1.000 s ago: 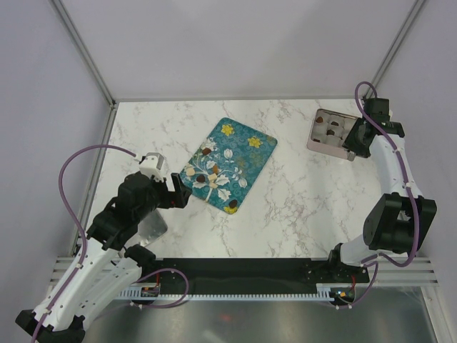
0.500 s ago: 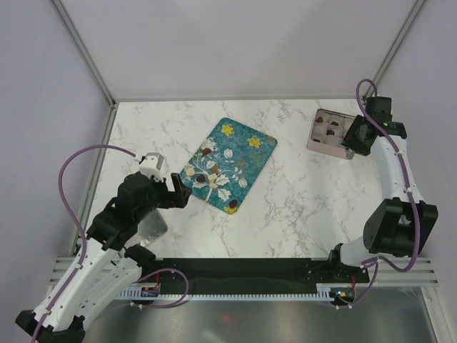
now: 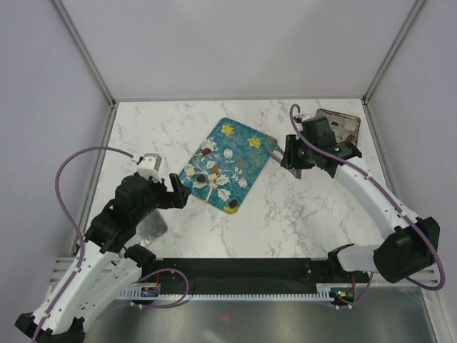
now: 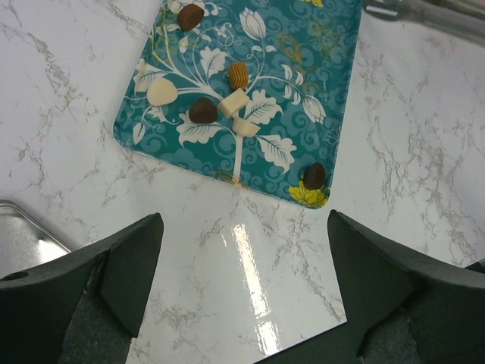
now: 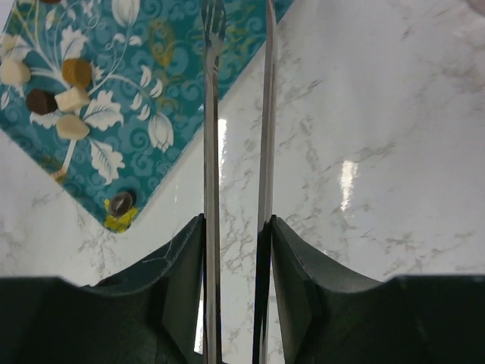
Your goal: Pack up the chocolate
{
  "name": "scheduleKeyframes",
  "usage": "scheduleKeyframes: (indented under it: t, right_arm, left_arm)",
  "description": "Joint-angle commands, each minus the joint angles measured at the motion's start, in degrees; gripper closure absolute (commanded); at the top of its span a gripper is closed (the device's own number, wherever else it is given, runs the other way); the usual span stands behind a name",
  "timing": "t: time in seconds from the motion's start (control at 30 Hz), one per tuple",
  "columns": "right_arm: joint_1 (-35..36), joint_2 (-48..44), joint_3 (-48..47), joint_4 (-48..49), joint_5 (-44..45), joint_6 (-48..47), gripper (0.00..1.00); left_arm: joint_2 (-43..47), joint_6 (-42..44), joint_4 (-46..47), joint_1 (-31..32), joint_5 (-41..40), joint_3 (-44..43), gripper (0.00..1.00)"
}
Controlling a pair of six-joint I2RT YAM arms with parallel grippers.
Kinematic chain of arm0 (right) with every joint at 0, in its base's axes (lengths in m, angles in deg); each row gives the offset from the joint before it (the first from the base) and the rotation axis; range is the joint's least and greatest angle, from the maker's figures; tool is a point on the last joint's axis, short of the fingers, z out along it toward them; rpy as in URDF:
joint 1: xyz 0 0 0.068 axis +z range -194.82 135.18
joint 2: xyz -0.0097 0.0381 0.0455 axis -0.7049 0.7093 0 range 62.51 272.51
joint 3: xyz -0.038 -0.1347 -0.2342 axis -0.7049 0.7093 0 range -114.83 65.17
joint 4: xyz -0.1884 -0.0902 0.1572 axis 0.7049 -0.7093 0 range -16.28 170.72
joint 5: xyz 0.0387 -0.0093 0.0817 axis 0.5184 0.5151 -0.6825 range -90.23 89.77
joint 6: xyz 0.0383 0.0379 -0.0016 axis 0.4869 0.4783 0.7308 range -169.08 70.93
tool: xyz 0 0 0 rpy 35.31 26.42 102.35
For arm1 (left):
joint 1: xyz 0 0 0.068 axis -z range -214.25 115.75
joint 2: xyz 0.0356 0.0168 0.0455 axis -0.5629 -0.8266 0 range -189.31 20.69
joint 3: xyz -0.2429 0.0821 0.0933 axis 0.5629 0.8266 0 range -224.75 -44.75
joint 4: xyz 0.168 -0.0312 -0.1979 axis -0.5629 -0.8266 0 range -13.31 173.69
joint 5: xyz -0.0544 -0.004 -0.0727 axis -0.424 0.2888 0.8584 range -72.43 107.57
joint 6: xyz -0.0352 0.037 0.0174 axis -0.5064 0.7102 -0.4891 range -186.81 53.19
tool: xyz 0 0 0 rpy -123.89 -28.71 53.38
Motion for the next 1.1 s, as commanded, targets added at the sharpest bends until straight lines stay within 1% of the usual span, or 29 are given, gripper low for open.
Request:
scheduleKeyframes:
  t: [0.0,0.07,0.1,0.13,0.2,0.43,0.73,0.83,1.07]
  right_arm:
    - [6.2,-4.2,4.1,7.3,-2.7,3.3,0.54]
    - [9.2,-4.7,7.2,10.3,-1.6,5.5,0.54]
    - [12.2,-4.8,8.0,13.1,0.0,7.3,0.54]
    - [13.6,-4.6,8.9,14.2,1.3,8.6,0.54]
    - [16.9,-4.0,9.3,17.2,3.0,12.0,0.54]
    - [22.8,2.8,7.6,24.8,5.4,21.0,0.54]
    - [28.1,13.8,1.5,24.8,6.4,23.7,0.54]
    - [28.7,15.3,1.6,24.6,6.9,24.5,0.54]
    - [28.8,15.9,2.0,21.5,7.7,25.0,0.58]
  left_arm:
    - [0.9,2.0,2.4,0.0,-1.3,-0.5,0.03]
    - [1.1,2.0,2.3,0.0,-1.4,-0.5,0.03]
    - [1.1,2.0,2.6,0.0,-1.4,-0.6,0.03]
    - [0.9,2.0,2.3,0.0,-1.5,-0.6,0.03]
    - [1.0,1.9,2.4,0.0,-1.4,-0.6,0.03]
    - [1.4,1.8,2.4,0.0,-1.9,-0.4,0.03]
    - [2.1,1.6,2.1,0.0,-2.4,-0.3,0.03]
    - [2.2,1.6,2.1,0.0,-2.4,-0.4,0.03]
    - [1.9,1.7,2.2,0.0,-2.4,-0.4,0.03]
